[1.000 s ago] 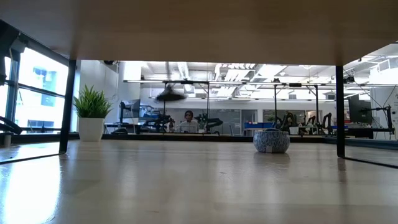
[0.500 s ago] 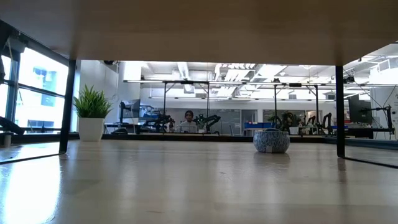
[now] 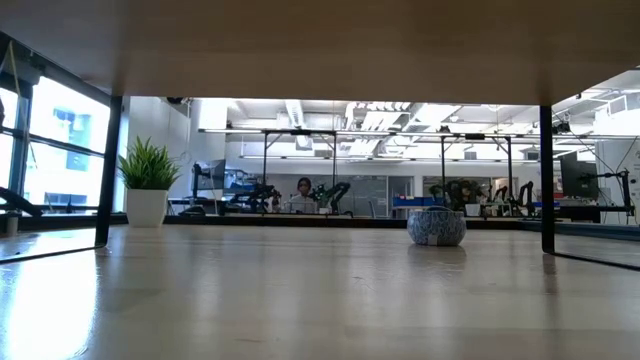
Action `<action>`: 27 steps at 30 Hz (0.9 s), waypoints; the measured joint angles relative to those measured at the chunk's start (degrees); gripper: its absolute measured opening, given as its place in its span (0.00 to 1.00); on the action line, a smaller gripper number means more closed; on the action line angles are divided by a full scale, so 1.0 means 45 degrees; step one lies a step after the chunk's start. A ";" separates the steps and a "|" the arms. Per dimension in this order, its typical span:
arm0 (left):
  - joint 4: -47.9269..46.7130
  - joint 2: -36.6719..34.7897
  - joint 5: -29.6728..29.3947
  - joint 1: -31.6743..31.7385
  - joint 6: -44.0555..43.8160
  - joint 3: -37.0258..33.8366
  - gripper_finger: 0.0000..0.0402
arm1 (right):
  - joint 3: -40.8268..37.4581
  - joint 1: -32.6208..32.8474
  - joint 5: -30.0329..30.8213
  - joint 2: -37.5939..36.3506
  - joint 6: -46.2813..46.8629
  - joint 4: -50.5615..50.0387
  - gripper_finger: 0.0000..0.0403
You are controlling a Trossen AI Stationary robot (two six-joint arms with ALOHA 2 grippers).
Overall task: Pick & Place candle stick holders
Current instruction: Put the black candle holder on the shelf
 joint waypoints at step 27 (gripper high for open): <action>0.2103 0.0903 0.0815 -0.2155 0.0267 0.0021 0.27 | 0.0000 0.0000 0.0310 0.0000 -0.0060 0.0000 0.97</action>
